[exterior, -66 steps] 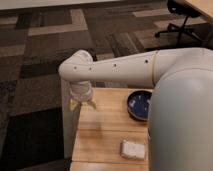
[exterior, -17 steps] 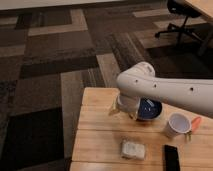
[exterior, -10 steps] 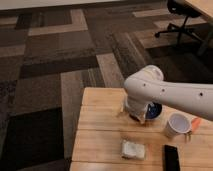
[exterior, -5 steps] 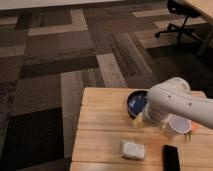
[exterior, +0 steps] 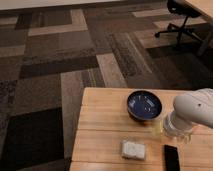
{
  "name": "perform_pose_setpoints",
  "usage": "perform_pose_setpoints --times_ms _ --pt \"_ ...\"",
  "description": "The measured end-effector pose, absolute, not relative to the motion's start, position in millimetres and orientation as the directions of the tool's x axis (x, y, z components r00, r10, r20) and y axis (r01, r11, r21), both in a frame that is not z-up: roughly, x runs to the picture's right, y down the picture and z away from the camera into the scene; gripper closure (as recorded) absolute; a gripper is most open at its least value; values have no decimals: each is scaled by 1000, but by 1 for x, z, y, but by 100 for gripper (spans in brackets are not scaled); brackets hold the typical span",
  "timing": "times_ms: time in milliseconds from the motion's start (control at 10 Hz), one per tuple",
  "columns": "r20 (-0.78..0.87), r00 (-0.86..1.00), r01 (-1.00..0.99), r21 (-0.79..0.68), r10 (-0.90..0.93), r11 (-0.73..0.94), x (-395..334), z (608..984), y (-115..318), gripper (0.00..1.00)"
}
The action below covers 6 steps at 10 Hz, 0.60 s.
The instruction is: Place the eraser in the ceramic cup
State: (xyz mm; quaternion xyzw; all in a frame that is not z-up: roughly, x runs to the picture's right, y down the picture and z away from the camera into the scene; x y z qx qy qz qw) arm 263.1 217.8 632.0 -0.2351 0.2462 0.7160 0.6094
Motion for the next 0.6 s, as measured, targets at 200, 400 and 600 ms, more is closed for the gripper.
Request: perform_pose_setpoints --times_ms 200,400,600 --pt "-636 -147 -988 66 758 -136 263 632 217 35" --pt "-625 -154 -988 78 766 -135 272 631 222 35" --pt "-609 -166 -986 97 776 -135 283 627 229 35"
